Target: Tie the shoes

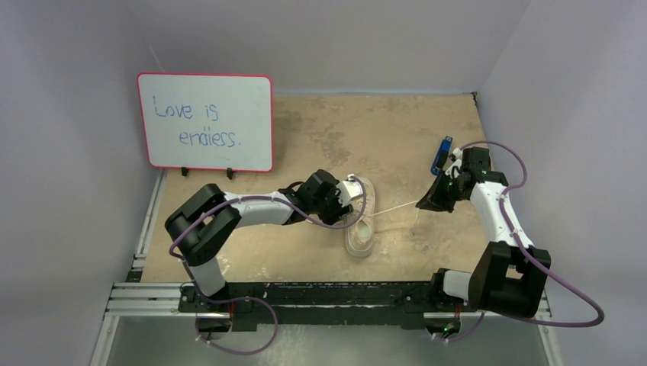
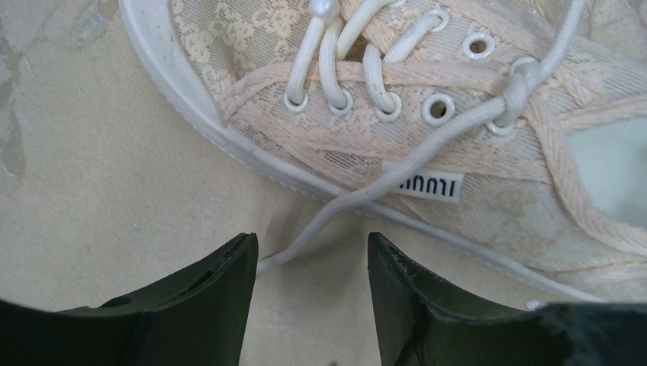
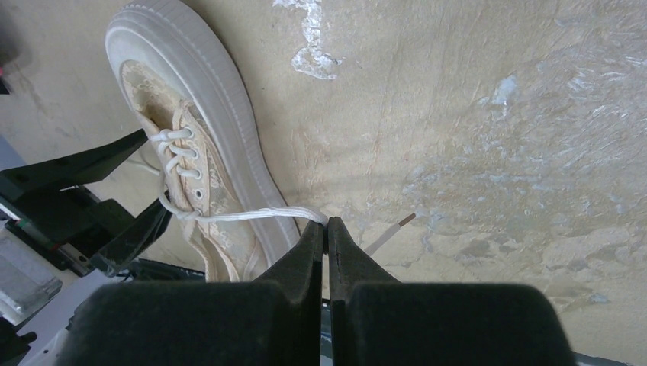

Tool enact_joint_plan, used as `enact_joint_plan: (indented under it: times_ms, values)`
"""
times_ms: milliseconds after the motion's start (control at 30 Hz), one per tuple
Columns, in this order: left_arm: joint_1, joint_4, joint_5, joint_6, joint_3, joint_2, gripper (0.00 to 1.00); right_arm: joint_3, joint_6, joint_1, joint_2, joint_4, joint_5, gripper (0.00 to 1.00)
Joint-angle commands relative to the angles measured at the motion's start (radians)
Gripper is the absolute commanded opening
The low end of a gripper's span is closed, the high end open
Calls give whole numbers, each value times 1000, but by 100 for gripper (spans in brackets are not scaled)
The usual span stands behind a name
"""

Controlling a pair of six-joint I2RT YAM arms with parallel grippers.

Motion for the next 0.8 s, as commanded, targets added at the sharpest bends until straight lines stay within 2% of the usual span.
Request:
enact_joint_plan:
  times_ms: [0,100,233,333,533,700,767]
  values:
    - [2,173,-4,20,8,14,51,28,-9,-6,-14,1,-38,0]
    - [1,222,-6,3,-12,8,42,26,-11,-7,-19,-5,-44,0]
    - [2,242,31,-21,-23,-8,14,17,-14,-7,-24,-10,-49,0]
    - [3,205,54,-27,-21,-45,0,20,-17,-6,-23,-10,-62,0]
    - [1,196,84,-78,-47,-149,0,60,-30,-4,3,10,-139,0]
    - [-3,614,53,-180,-242,-233,0,94,45,11,49,110,-340,0]
    - [-4,638,48,-177,-231,-210,0,85,142,28,62,197,-423,0]
